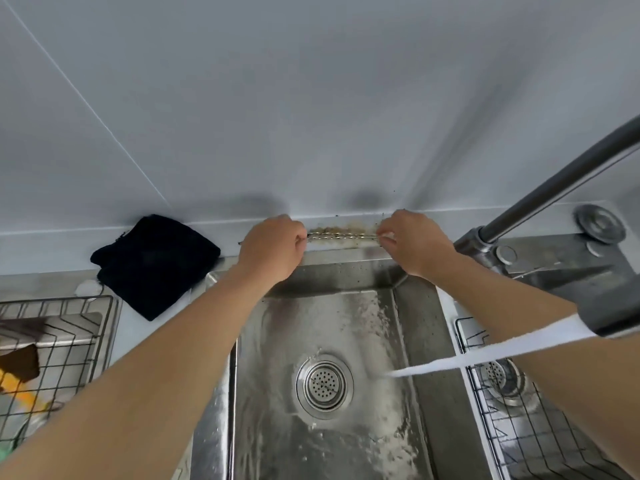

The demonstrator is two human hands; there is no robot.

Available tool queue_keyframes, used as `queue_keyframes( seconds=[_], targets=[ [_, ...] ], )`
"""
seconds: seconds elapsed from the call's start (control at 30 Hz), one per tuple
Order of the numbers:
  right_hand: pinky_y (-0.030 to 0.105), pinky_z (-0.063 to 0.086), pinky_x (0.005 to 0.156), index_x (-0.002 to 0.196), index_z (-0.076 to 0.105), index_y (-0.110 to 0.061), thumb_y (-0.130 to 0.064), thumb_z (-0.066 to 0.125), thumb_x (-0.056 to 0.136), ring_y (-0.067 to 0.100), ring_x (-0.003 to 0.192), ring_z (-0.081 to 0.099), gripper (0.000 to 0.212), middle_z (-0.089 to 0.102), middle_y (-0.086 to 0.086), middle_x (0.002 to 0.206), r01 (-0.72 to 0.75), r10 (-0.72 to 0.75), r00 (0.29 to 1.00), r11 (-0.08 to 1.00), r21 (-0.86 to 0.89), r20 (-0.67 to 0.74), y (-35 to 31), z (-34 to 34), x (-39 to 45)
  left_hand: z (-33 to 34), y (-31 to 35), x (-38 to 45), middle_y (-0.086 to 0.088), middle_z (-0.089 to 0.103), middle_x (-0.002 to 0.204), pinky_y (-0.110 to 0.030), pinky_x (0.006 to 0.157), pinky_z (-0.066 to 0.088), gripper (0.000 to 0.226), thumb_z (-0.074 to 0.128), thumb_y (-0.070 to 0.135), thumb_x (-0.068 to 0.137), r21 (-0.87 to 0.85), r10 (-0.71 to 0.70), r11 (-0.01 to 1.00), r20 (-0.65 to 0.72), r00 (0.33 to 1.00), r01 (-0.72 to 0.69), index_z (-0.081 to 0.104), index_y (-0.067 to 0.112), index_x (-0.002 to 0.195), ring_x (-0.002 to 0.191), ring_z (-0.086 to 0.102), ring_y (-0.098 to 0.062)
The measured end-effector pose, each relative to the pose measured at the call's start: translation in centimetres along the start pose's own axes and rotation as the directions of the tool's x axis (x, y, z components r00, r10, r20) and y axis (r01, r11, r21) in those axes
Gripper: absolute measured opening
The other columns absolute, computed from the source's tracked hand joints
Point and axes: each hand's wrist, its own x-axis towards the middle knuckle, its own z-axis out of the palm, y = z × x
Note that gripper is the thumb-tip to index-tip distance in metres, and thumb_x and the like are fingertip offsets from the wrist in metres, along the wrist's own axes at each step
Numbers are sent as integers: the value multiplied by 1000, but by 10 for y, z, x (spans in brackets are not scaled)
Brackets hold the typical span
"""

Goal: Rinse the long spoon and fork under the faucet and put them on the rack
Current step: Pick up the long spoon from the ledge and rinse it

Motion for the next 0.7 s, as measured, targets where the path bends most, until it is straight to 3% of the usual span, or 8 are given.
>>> queue_keyframes(
  seconds=[0.23, 0.7],
  targets=[
    [37, 49, 74, 94, 68, -19, -20, 46, 97, 27, 91, 57, 21, 58, 3, 96, 70, -59, 996, 983, -170, 74, 7, 9, 17, 3, 3, 22, -7, 63, 83, -32, 60, 44, 26, 48, 18, 94, 177, 112, 977, 31, 993, -115, 73, 14, 89, 80, 60, -27],
    [30, 28, 70, 111, 57, -14, -10, 49, 93, 24, 96, 52, 20, 57, 5, 109, 236, -236, 971, 893, -383, 49, 12, 14, 21, 4, 5, 22, -6, 58, 70, -34, 59, 43, 22, 52, 8, 86, 286, 236, 929, 35, 971, -236, 71, 12, 74, 68, 54, -27]
  ],
)
